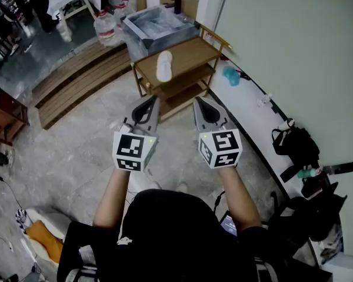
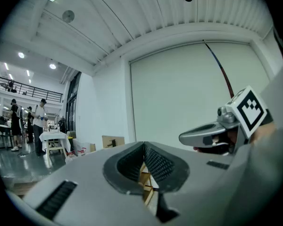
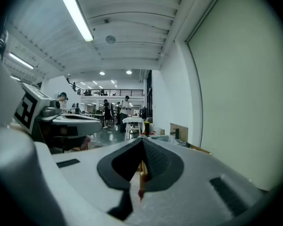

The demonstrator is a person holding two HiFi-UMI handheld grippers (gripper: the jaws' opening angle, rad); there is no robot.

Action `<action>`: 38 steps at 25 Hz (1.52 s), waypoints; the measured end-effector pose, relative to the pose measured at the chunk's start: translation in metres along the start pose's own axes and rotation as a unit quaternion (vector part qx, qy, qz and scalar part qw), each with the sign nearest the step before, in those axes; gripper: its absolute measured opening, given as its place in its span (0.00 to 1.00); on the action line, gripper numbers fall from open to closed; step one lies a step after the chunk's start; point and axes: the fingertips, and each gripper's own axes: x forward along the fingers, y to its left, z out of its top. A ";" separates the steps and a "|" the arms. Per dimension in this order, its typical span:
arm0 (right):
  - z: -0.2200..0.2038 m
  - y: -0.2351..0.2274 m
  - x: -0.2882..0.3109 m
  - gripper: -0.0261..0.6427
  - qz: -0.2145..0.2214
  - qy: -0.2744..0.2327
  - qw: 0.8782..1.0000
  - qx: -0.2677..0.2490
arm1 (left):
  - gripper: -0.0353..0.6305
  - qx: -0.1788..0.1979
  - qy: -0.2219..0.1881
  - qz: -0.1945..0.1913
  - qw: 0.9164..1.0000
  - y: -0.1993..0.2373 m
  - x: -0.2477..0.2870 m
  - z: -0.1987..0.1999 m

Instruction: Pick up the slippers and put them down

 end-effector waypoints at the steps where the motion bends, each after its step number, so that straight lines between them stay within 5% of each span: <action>1: 0.000 -0.001 0.000 0.03 0.002 -0.002 1.000 0.003 | 0.06 -0.002 0.002 0.003 1.000 0.000 0.001 0.000; 12: -0.030 -0.019 -0.005 0.03 0.020 0.014 1.000 0.011 | 0.06 0.023 0.033 0.026 0.999 -0.017 0.004 -0.025; 23: -0.048 -0.033 0.019 0.03 0.025 0.030 0.999 0.003 | 0.06 -0.007 0.053 0.033 0.998 -0.008 0.025 -0.051; 38: -0.057 -0.078 0.124 0.03 0.023 0.059 0.998 -0.024 | 0.06 -0.030 0.058 0.028 0.998 0.057 0.125 -0.072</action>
